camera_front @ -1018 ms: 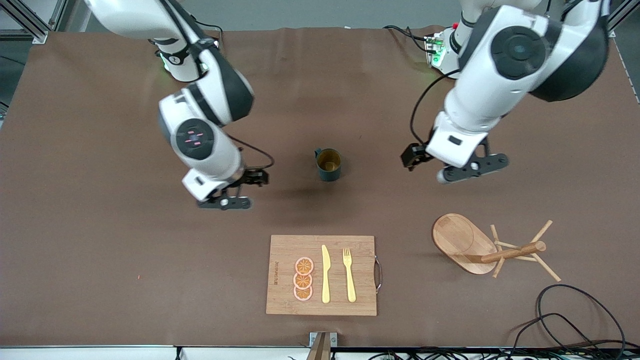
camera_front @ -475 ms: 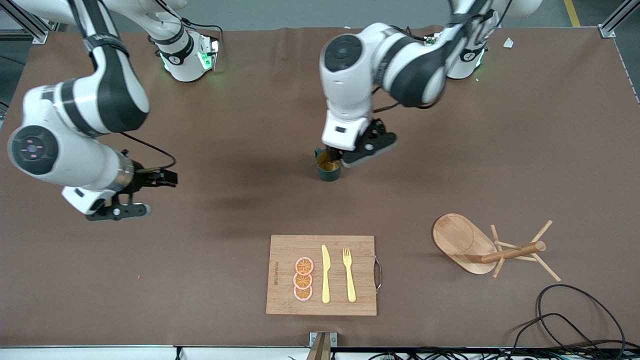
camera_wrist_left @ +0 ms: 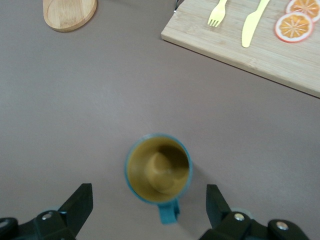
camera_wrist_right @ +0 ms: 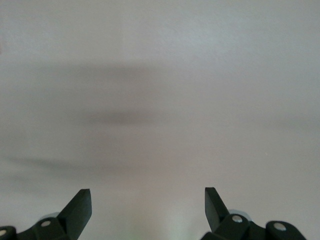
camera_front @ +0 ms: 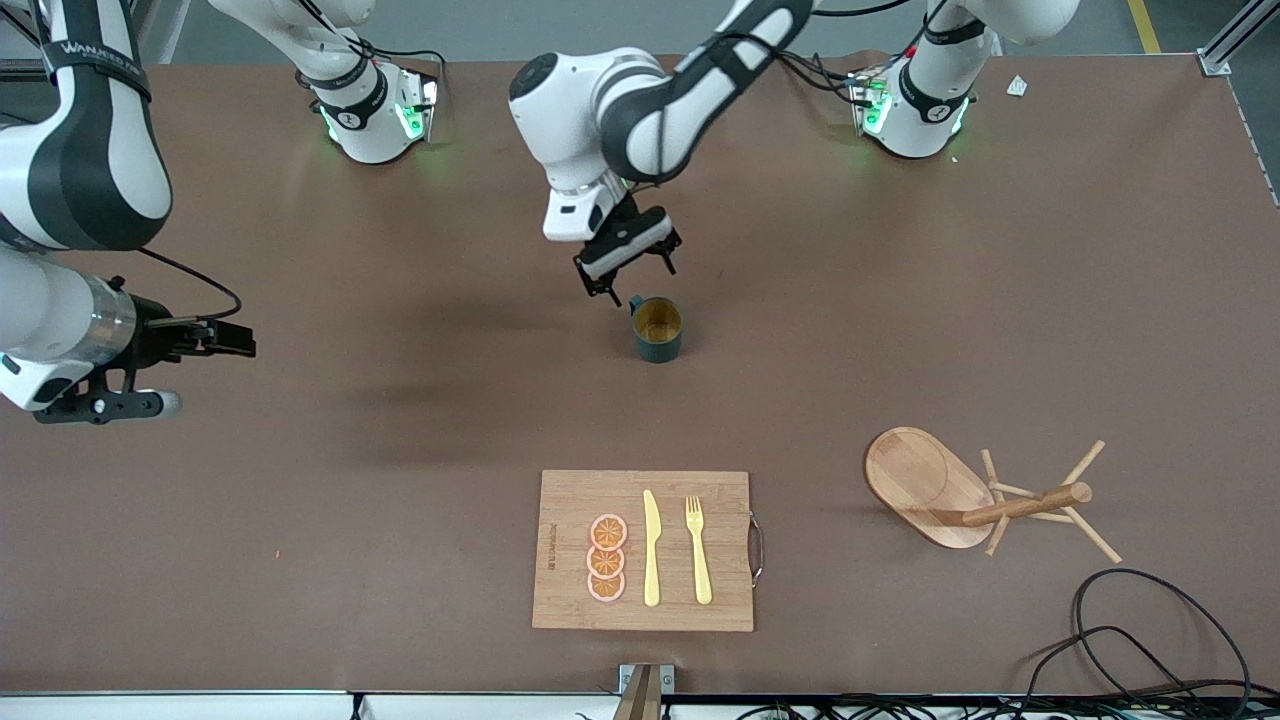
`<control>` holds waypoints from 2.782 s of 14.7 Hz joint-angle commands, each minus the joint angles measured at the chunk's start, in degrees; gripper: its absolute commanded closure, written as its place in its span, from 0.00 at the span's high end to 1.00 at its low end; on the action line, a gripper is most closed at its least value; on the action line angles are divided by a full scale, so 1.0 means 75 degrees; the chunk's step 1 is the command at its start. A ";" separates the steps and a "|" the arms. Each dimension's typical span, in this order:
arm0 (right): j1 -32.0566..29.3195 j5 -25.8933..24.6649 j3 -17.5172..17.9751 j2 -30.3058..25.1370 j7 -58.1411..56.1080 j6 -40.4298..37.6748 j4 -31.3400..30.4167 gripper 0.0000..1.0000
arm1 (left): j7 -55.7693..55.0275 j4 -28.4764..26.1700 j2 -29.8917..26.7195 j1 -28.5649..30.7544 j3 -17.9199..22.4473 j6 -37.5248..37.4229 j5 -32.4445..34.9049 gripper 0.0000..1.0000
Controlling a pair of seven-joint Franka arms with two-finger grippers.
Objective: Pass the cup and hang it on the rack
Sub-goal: 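Lower the left gripper onto the mug handle and close it, then lift the mug by its handle and carry it toward the wooden rack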
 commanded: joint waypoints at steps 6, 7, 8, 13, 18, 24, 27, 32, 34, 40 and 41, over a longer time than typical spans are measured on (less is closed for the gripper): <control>0.1195 -0.0058 -0.1508 -0.0738 -0.0068 -0.0495 -0.0285 1.00 | -0.2031 0.0237 0.1295 -0.1104 0.0159 -0.0010 0.1666 0.98; 0.1231 -0.0058 -0.1567 -0.0773 -0.0068 -0.0496 -0.0261 1.00 | -0.2336 0.0237 0.1401 -0.1139 0.0171 -0.0010 0.1794 0.98; 0.1231 -0.0058 -0.1568 -0.0773 -0.0068 -0.0507 -0.0215 1.00 | -0.2675 0.0237 0.1518 -0.1163 0.0159 -0.0010 0.2085 0.98; 0.1172 -0.0047 -0.1579 -0.0715 -0.0209 -0.0648 0.0347 1.00 | -0.3850 0.0237 0.1976 -0.1315 0.0159 -0.0161 0.2779 0.94; 0.1172 0.0012 -0.1579 -0.0703 -0.0197 -0.0648 0.0558 1.00 | -0.3886 0.0236 0.2280 -0.1374 0.0159 -0.0759 0.3189 0.88; 0.1137 0.0012 -0.1579 -0.0668 -0.0174 -0.1210 0.1215 1.00 | -0.3909 0.0517 0.2340 -0.1362 0.0241 -0.0760 0.3213 0.74; 0.1196 0.0047 -0.1568 -0.0656 -0.0115 -0.1491 0.1157 1.00 | -0.3909 0.0518 0.2340 -0.1362 0.0370 -0.0749 0.3213 0.71; 0.1219 0.0200 -0.1544 -0.0679 -0.0279 -0.1668 0.1110 1.00 | -0.3897 0.0529 0.2340 -0.1339 0.0394 -0.0737 0.3201 0.56; 0.1196 0.0200 -0.1544 -0.0761 -0.0314 -0.1621 0.0959 1.00 | -0.3897 0.0518 0.2351 -0.1339 0.0394 -0.0725 0.3201 0.47; 0.1010 0.0200 -0.1475 -0.1896 -0.0326 -0.1317 0.0022 1.00 | -0.3816 0.0529 0.2293 -0.1339 0.0394 -0.0725 0.3201 0.08; 0.0904 0.0200 -0.1370 -0.2072 -0.0326 -0.1258 -0.0119 1.00 | -0.3769 0.0530 0.2246 -0.1327 0.0382 -0.0725 0.3201 0.02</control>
